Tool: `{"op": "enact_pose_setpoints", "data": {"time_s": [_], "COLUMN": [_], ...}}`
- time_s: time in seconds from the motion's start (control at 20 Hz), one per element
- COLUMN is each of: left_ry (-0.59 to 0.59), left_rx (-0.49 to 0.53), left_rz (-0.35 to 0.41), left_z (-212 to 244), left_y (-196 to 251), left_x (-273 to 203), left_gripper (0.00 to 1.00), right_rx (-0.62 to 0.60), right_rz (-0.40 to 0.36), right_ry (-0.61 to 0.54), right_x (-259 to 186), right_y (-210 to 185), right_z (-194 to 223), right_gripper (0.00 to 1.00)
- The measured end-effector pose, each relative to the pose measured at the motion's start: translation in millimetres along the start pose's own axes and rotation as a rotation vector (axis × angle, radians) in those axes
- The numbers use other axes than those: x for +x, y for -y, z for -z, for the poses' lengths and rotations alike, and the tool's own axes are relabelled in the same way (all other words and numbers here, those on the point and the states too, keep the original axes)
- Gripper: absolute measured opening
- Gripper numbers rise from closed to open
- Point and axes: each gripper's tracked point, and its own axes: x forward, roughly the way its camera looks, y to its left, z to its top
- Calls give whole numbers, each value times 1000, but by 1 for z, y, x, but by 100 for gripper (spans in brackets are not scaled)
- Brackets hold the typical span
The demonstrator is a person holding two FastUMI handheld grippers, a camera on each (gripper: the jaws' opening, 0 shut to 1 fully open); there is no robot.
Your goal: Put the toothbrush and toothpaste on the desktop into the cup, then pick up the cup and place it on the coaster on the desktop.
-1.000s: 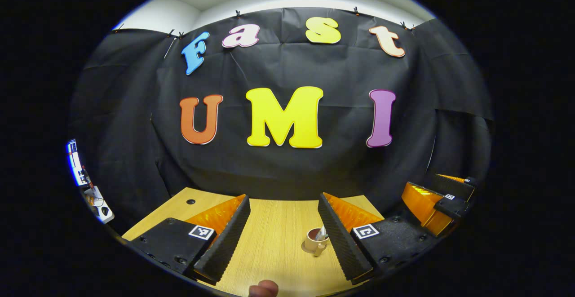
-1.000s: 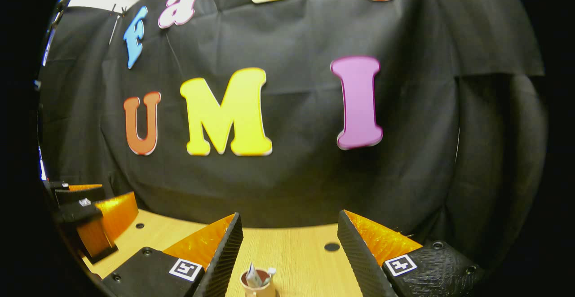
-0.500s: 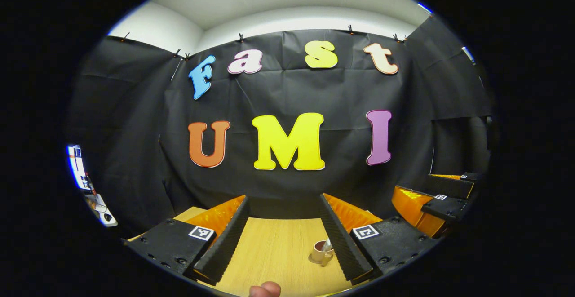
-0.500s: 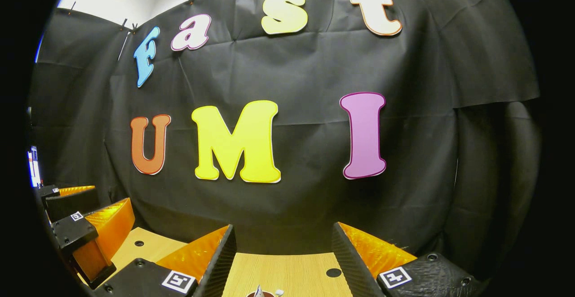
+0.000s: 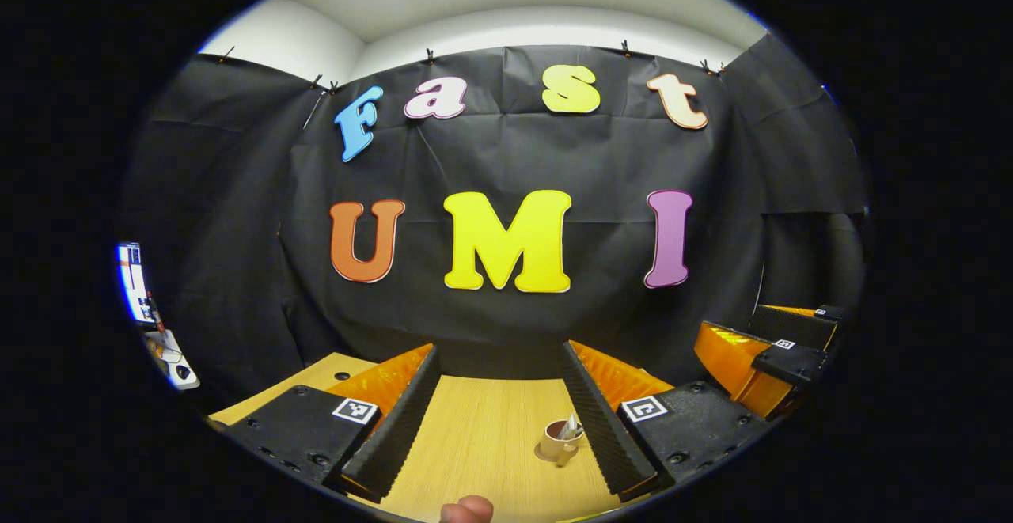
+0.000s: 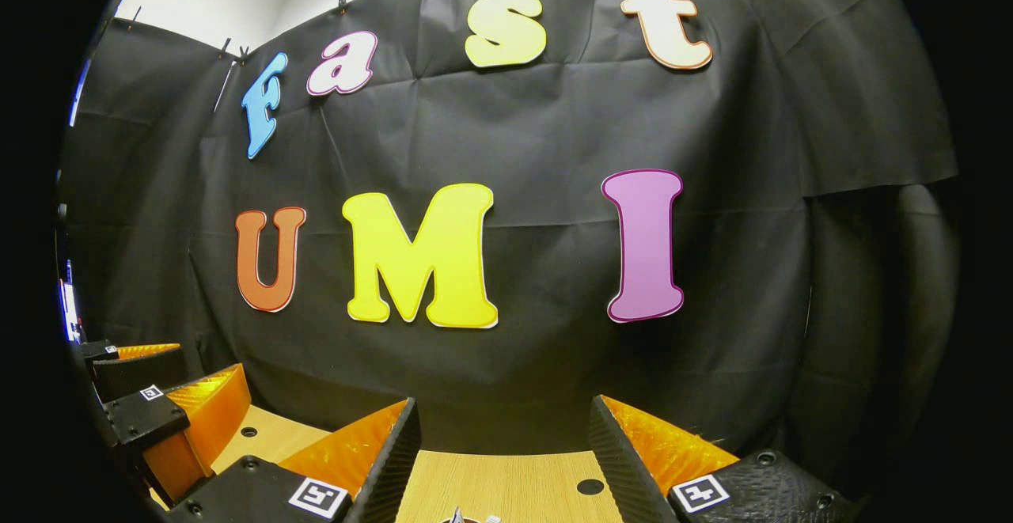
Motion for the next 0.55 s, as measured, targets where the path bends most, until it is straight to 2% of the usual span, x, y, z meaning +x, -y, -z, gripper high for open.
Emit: {"op": "enact_pose_setpoints", "data": {"time_s": [0.25,0.55], "left_ry": [-15,-12], "left_rx": [1,-5], "left_rz": [-17,-4], "left_z": [3,1], "left_y": [-1,3], "left_x": [3,3], "left_gripper": [96,96], "right_rx": [6,18], "right_rz": [-12,-21], "right_ry": [5,7], "right_x": [4,10], "right_y": [-1,1], "right_z": [0,0], "right_gripper": [100,100]}}
